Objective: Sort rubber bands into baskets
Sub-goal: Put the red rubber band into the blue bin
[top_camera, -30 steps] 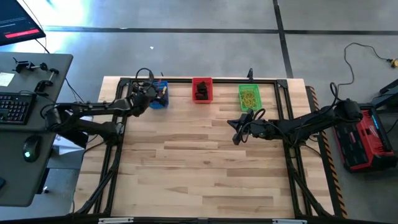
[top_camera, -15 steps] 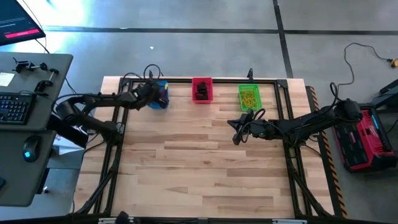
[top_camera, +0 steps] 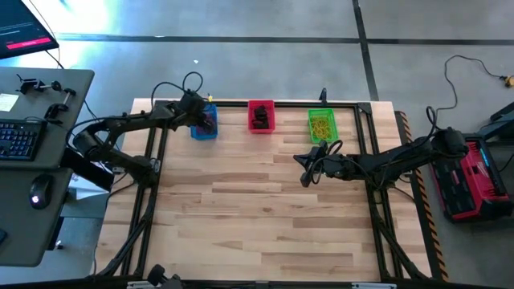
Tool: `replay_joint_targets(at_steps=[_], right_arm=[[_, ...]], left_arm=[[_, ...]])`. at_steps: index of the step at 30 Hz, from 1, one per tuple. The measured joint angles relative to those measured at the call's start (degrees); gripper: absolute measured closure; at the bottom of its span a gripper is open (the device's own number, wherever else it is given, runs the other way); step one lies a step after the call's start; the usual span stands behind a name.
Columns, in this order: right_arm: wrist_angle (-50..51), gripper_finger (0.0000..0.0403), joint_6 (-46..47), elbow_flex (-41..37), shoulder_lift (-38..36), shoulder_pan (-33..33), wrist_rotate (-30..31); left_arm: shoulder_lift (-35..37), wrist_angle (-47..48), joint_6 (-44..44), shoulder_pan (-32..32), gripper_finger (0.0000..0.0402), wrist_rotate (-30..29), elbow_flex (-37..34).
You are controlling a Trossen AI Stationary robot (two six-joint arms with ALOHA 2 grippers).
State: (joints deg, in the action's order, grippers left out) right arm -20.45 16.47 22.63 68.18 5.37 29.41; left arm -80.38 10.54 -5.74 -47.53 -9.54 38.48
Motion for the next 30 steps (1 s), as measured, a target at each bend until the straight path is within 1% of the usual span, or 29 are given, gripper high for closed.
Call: replay_joint_targets(at_steps=[6,10,20,24,30], right_arm=[[0.02,0.0403,0.0,0.0,0.0,-0.01,0.0],[0.02,0.0403,0.0,0.0,0.0,-0.01,0.0],[-0.2,0.0403,-0.02,0.0,0.0,-0.02,0.02],[-0.2,0.0403,-0.02,0.0,0.0,-0.02,0.01],[-0.2,0.0403,-0.02,0.0,0.0,-0.02,0.0]], left_arm=[[0.0,1.31,0.48,-1.24,0.0401,2.06,0.28],[-1.4,2.05,0.52,-1.23,0.0401,4.08,0.28],[-8.24,-0.29,0.76,-1.23,0.0402,4.31,0.3],[-8.83,-0.75,3.45,-1.2,0.0401,4.31,0.3],[-7.82,-1.01,6.07,-1.16,0.04,3.71,0.3]])
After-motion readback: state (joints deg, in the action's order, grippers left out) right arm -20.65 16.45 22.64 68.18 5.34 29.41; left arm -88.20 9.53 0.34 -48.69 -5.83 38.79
